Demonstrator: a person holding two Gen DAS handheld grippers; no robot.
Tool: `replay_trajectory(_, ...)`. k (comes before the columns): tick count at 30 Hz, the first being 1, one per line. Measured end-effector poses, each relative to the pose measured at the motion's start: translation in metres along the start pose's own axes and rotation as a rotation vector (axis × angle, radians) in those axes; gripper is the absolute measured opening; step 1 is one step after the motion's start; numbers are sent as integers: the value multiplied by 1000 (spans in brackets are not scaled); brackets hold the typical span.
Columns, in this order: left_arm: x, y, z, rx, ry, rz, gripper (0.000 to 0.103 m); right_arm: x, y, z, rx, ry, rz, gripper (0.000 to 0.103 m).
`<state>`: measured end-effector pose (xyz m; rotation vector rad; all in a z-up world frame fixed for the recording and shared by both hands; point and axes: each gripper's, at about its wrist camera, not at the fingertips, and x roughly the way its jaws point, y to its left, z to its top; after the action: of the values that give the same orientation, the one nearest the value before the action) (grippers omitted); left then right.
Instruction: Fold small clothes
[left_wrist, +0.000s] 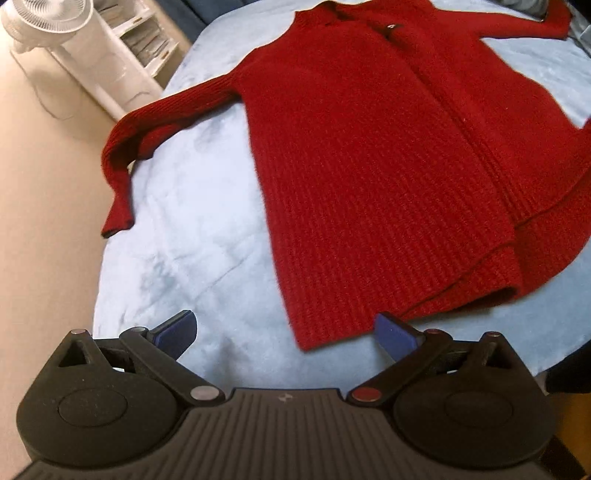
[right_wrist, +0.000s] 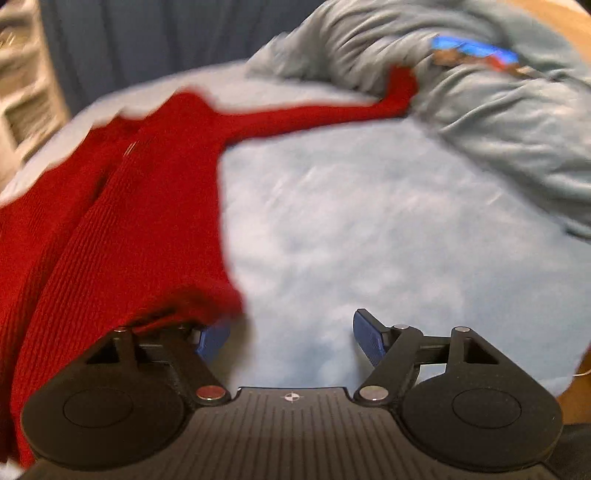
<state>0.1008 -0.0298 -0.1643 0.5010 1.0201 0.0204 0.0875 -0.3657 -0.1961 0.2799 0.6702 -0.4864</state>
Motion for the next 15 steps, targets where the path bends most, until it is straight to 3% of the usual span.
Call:
replay_trajectory(2, -1, 1, -3, -5, 4, 6, 103, 0, -24, 9, 121, -43, -69, 68)
replay_trajectory(5, -5, -2, -1, 4, 4, 4, 103, 13, -48, 9, 232, 46, -39, 68)
replay_trajectory(12, -22, -19, 11, 45, -66, -55, 103, 14, -42, 4, 152, 73, 39, 68)
replay_trajectory(15, -28, -32, 15, 98, -102, -76, 103, 8, -40, 0, 141, 128, 116, 71)
